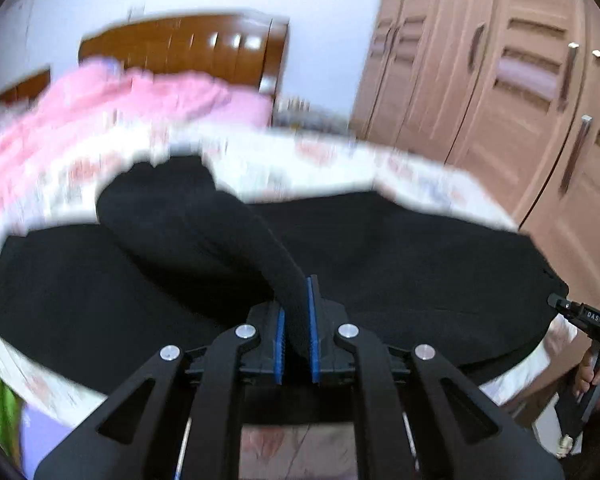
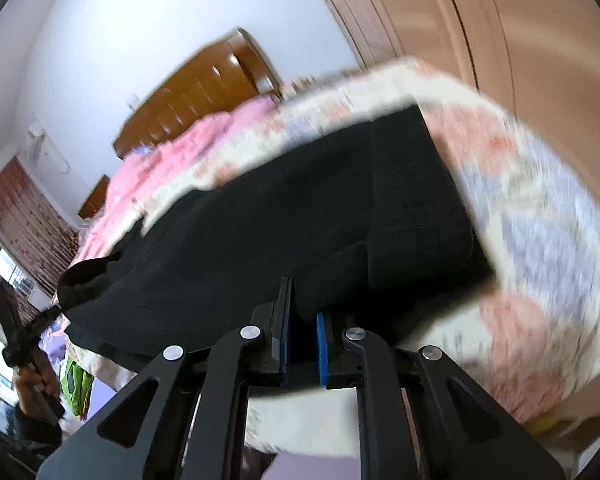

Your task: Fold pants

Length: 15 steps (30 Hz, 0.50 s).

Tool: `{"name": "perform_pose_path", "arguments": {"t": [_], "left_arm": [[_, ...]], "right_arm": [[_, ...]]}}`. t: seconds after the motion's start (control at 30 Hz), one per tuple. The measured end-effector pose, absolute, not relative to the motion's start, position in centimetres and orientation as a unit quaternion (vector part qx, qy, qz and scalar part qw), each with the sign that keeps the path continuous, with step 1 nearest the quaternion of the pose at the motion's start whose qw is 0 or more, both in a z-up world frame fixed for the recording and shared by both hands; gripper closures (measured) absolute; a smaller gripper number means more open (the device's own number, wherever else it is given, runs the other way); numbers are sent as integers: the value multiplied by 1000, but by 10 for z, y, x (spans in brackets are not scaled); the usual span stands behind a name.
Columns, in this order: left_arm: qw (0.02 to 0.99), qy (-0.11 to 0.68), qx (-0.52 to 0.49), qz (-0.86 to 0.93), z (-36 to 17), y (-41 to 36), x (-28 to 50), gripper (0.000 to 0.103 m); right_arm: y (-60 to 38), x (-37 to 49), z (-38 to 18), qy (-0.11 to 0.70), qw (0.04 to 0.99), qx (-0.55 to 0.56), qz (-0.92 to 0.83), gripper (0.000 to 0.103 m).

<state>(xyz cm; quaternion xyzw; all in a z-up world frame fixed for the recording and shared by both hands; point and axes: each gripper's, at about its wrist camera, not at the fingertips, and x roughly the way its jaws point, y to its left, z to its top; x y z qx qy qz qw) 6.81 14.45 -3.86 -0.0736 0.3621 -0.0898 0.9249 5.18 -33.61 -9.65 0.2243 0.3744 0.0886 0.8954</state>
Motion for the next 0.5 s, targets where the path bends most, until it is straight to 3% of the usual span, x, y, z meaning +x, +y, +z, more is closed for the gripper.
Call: {"name": "perform_pose_path", "arguments": {"t": [0.13, 0.33, 0.5], "left_arm": [[912, 397, -64, -78, -75, 139, 72, 94], [922, 370, -78, -85, -53, 141, 59, 94], [910, 401, -69, -82, -74, 140, 63, 94]], "right_arm": [[-335, 47, -104, 380, 895, 221, 79, 92], [-330, 40, -81, 357, 908, 201, 81, 92], [-339, 40, -104, 380, 895, 222, 69, 92]]}}
